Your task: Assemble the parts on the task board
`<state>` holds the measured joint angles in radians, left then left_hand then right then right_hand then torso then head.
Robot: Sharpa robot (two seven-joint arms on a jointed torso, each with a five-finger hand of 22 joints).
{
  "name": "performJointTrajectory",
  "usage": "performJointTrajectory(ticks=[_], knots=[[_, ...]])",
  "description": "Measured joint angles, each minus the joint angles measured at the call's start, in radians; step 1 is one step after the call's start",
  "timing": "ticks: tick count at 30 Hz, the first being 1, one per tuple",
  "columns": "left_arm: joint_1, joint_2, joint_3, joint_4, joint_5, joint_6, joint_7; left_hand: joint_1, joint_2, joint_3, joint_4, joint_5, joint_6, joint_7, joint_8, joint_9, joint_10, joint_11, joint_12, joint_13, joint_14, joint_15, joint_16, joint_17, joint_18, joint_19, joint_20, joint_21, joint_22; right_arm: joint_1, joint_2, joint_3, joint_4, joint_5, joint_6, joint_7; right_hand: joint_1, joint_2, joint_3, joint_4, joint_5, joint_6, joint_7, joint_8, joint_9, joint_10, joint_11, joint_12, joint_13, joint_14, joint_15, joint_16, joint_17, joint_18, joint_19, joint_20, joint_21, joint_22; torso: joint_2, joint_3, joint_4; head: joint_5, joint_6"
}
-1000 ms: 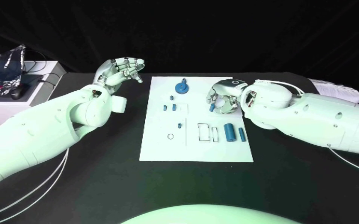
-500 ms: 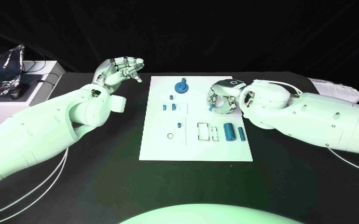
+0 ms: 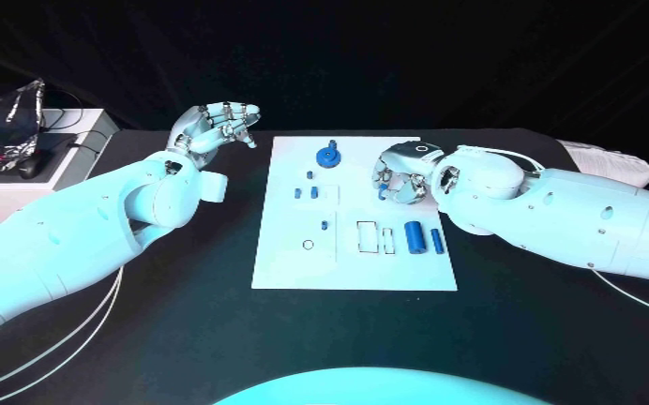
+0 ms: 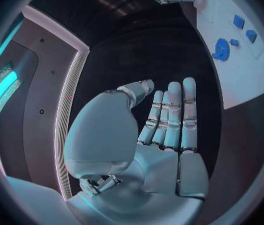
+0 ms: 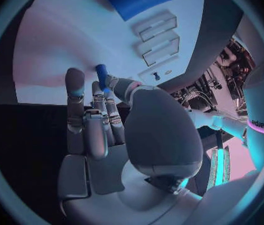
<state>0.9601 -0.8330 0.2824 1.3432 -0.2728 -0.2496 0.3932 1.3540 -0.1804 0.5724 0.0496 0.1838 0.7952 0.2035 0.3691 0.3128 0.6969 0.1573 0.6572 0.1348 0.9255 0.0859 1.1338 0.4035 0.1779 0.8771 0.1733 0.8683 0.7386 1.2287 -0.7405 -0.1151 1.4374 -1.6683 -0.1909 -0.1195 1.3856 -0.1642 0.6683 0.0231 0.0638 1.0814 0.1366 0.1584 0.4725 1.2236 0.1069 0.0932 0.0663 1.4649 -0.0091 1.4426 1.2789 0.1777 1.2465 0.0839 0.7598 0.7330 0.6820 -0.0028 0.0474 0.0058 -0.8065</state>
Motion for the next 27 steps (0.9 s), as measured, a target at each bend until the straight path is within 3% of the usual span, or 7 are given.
performJointTrajectory(ticks=[6, 19, 23, 27], knots=[[0.000, 0.001, 0.000, -0.002, 0.000, 0.000, 0.000, 0.000, 0.000, 0.000, 0.000, 0.000, 0.000, 0.000, 0.000, 0.000, 0.000, 0.000, 0.000, 0.000, 0.000, 0.000, 0.000, 0.000, 0.000, 0.000, 0.000, 0.000, -0.001, 0.002, -0.020, 0.001, 0.035, -0.009, -0.035, -0.005, -0.001, 0.001, 0.001, -0.001, -0.001, 0.000, 0.000, 0.000, 0.004, 0.000, 0.001, 0.000, 0.001, 0.000, 0.000, 0.000, -0.001, 0.000, 0.000, 0.000, 0.000, -0.001, -0.001, 0.0000, -0.0003, 0.003, 0.000], [-0.001, 0.007, 0.000, -0.011, 0.000, 0.000, 0.000, 0.004, 0.004, 0.000, 0.000, 0.000, 0.000, 0.000, 0.005, -0.001, -0.004, -0.004, 0.004, -0.001, -0.004, -0.004, 0.000, 0.000, 0.000, 0.000, 0.000, 0.000, -0.001, 0.058, -0.072, 0.023, 0.201, -0.013, -0.076, -0.022, -0.001, 0.001, 0.006, -0.007, -0.007, 0.007, 0.001, 0.000, 0.004, 0.002, 0.002, -0.003, 0.001, 0.000, 0.000, 0.000, -0.001, 0.000, 0.000, 0.000, 0.004, 0.007, -0.002, -0.0007, -0.0015, 0.011, 0.005], [-0.001, 0.010, 0.000, -0.011, 0.000, 0.001, 0.000, 0.004, 0.004, -0.002, -0.002, 0.000, 0.000, 0.000, 0.005, -0.002, -0.004, -0.004, 0.004, -0.001, -0.004, -0.004, 0.000, 0.000, 0.000, 0.000, 0.000, 0.000, -0.001, 0.052, -0.053, 0.020, 0.235, -0.013, -0.097, -0.023, -0.001, 0.001, 0.007, -0.007, -0.008, 0.007, 0.001, 0.001, 0.005, 0.003, 0.004, -0.004, 0.001, 0.000, 0.000, 0.000, -0.001, 0.000, 0.002, -0.002, 0.011, 0.014, -0.002, -0.0009, -0.0028, 0.012, 0.007], [-0.001, 0.012, 0.000, -0.011, 0.000, 0.001, 0.000, 0.004, 0.004, -0.003, -0.003, 0.000, 0.000, 0.000, 0.009, -0.003, -0.004, -0.004, 0.004, -0.001, -0.004, -0.004, 0.000, 0.000, 0.000, 0.000, 0.000, 0.000, -0.002, 0.022, -0.015, 0.010, 0.255, -0.016, -0.125, -0.020, -0.001, 0.001, 0.008, -0.008, -0.004, 0.007, 0.001, 0.003, 0.006, 0.003, 0.004, -0.003, 0.001, 0.000, 0.000, 0.000, 0.001, 0.000, 0.004, -0.004, 0.012, 0.018, -0.002, -0.0007, -0.0035, 0.014, 0.009]])
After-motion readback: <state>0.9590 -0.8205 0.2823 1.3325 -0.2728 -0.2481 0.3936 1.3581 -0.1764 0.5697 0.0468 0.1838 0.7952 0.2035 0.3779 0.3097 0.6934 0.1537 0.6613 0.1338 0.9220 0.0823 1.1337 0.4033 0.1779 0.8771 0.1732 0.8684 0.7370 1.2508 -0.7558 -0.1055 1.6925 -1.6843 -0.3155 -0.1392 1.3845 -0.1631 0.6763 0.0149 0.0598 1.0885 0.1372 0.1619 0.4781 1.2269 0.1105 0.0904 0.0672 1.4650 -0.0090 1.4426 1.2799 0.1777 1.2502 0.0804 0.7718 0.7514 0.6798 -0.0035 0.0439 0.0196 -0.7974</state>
